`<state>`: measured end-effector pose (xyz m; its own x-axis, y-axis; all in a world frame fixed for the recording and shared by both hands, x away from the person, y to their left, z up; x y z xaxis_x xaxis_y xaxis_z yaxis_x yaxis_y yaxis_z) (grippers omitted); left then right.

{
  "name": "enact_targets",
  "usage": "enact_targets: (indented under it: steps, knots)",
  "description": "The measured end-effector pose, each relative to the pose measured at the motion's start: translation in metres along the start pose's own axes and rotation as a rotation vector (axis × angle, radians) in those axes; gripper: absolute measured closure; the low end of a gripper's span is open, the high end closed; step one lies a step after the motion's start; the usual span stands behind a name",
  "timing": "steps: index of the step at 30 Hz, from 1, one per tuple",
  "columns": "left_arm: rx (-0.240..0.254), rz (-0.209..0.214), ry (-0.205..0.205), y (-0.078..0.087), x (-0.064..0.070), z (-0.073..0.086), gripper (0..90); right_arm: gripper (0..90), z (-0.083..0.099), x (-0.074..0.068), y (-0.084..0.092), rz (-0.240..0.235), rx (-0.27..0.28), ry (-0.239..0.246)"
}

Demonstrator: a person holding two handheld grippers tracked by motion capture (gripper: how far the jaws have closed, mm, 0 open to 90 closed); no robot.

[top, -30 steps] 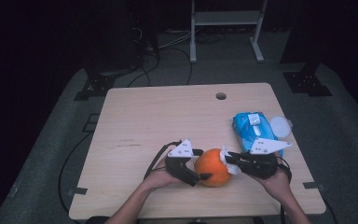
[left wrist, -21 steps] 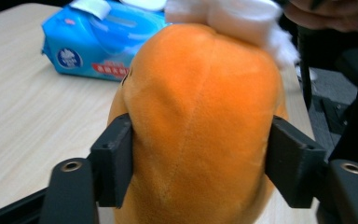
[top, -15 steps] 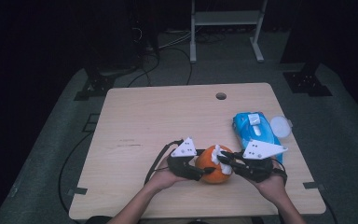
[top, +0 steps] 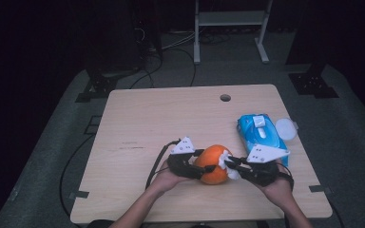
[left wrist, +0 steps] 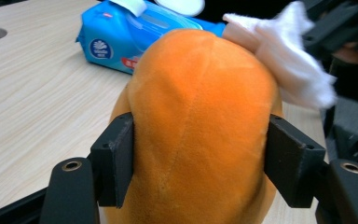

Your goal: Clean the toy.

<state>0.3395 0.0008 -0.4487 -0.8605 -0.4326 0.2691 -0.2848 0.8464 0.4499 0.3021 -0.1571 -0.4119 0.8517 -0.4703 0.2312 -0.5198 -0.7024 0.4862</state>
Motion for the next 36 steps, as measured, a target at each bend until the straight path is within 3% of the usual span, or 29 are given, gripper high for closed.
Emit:
enact_targets:
  steps: [4,6,10,12,15,19,23,26,29,36]
  knots:
    - [-0.03,-0.011,-0.105,-0.006,0.014,0.003,31.2,81.4,-0.013,-0.014,-0.007,-0.006,-0.005,0.062]
    - [-0.023,-0.005,-0.099,-0.007,0.015,0.003,31.2,81.3,-0.015,-0.011,-0.007,0.012,-0.002,0.066]
    - [-0.027,0.014,-0.105,-0.007,0.014,0.006,31.1,81.3,-0.006,0.009,0.002,0.081,-0.014,0.012]
    - [-0.023,0.012,-0.087,-0.007,0.012,0.006,29.7,81.4,0.003,0.019,0.006,0.11,-0.039,-0.005]
    - [-0.026,0.022,-0.061,-0.007,0.009,0.006,25.9,81.5,0.014,0.024,0.009,0.084,-0.05,-0.048]
    - [-0.042,0.011,-0.089,-0.01,0.015,0.005,25.1,81.6,0.001,0.008,0.006,0.04,-0.03,-0.002]
    - [-0.067,0.0,-0.172,-0.015,0.027,0.008,25.0,81.5,-0.014,-0.013,-0.007,-0.007,-0.024,0.06]
    - [-0.075,-0.008,-0.194,-0.016,0.029,0.01,25.0,81.5,-0.017,-0.019,-0.016,-0.002,-0.044,0.09]
    - [-0.055,0.011,-0.162,-0.015,0.025,0.009,25.4,81.5,-0.015,-0.01,-0.012,0.026,-0.041,0.066]
    - [-0.053,0.022,-0.16,-0.014,0.024,0.01,25.2,81.6,0.007,0.024,0.007,0.106,-0.055,-0.023]
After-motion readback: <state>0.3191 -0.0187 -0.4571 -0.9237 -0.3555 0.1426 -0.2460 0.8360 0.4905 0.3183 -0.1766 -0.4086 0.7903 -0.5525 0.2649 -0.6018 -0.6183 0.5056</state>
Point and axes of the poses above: each handheld gripper's, and its own axes: y roughly backward along the jaws, z roughly out of its underside, x roughly to its right, the point moved 6 cm from there along -y, roughly forward along the jaws, and after that the axes turned 11 degrees about y, right-handed, at the moved point
